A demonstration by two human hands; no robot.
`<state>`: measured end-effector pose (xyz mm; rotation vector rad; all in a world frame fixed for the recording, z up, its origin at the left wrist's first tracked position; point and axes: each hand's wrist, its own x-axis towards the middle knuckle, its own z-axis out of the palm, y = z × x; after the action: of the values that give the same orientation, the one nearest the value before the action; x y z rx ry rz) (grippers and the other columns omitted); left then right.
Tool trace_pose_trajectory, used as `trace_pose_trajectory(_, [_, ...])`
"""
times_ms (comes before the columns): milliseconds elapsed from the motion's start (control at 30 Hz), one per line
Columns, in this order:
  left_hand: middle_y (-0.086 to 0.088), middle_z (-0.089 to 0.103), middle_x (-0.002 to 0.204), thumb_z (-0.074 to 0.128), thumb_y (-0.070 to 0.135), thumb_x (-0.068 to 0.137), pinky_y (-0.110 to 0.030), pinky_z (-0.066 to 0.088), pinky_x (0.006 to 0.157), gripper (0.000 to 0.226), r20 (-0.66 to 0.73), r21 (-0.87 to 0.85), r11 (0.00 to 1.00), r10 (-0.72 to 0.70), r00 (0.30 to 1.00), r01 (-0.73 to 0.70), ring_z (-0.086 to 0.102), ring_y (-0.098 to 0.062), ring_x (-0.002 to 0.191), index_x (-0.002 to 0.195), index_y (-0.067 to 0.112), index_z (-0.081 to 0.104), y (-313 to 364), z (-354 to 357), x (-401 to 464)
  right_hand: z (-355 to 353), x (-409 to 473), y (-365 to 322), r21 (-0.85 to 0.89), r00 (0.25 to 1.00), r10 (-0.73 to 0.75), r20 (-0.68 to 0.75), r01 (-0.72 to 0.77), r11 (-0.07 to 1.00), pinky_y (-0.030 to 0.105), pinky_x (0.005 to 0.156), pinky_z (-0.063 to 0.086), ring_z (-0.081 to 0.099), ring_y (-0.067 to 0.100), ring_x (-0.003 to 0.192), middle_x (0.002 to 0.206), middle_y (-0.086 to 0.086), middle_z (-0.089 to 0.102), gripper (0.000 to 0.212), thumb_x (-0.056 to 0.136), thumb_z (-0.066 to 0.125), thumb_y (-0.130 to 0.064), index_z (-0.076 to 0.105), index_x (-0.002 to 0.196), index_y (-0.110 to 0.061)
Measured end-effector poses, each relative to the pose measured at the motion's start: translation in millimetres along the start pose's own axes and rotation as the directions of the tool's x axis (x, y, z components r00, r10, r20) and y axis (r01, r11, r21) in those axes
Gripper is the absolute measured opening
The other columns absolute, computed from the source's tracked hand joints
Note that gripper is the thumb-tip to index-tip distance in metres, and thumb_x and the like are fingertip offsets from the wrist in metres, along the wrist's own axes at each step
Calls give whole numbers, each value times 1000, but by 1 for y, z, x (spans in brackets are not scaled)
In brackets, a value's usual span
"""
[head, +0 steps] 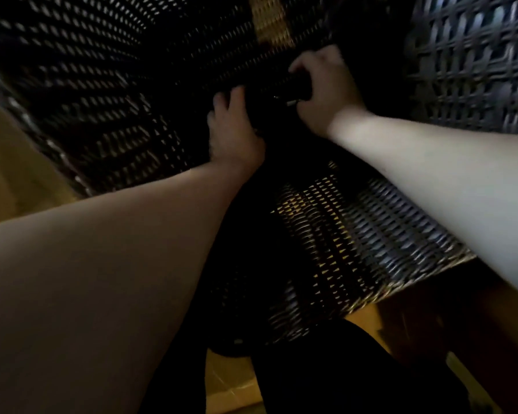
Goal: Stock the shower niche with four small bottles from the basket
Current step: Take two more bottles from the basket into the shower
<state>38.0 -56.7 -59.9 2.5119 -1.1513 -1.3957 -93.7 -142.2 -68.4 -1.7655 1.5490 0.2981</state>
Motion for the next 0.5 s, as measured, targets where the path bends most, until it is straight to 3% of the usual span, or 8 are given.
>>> trace_pose_trajectory(67, [-12,37,149,62,7,83,-43,34,113,70,-1,34,998,59,998,-59,38,-36,135,146,17,34,-3,6,4,9,4,2,-49,998,-67,13,68,996,33,102,44,52,30,119,132,12,46,48,76,65,-9,60,122,-21])
trace_pose_trajectory(167, [-12,50,140,65,12,85,-43,41,110,59,-52,16,1000,-3,999,4,46,-34,130,140,13,42,-9,11,8,21,5,2,-75,996,-87,29,89,993,35,97,48,54,29,116,129,11,47,45,78,69,-12,60,122,-19])
trace_pose_trajectory(267, [-14,55,133,65,15,88,-44,45,103,44,-39,74,997,-22,999,25,50,-34,125,129,9,51,-8,14,11,30,6,2,-52,997,-60,-47,57,997,33,93,49,56,27,112,128,10,49,38,80,74,-19,62,116,-16])
trace_pose_trajectory(400, [-12,47,139,63,16,91,-44,48,99,42,-49,157,985,-59,997,66,49,-33,126,131,12,52,-6,15,14,37,5,9,63,987,98,-125,-91,994,29,84,46,59,25,107,122,10,56,39,79,75,-31,62,111,-12])
trace_pose_trajectory(500, [-12,44,143,59,15,91,-45,48,96,44,-71,323,942,124,990,-95,45,-34,128,133,12,47,-4,19,9,41,1,19,223,946,279,-162,-241,945,30,80,49,64,23,99,109,8,66,41,77,76,-36,62,105,-11])
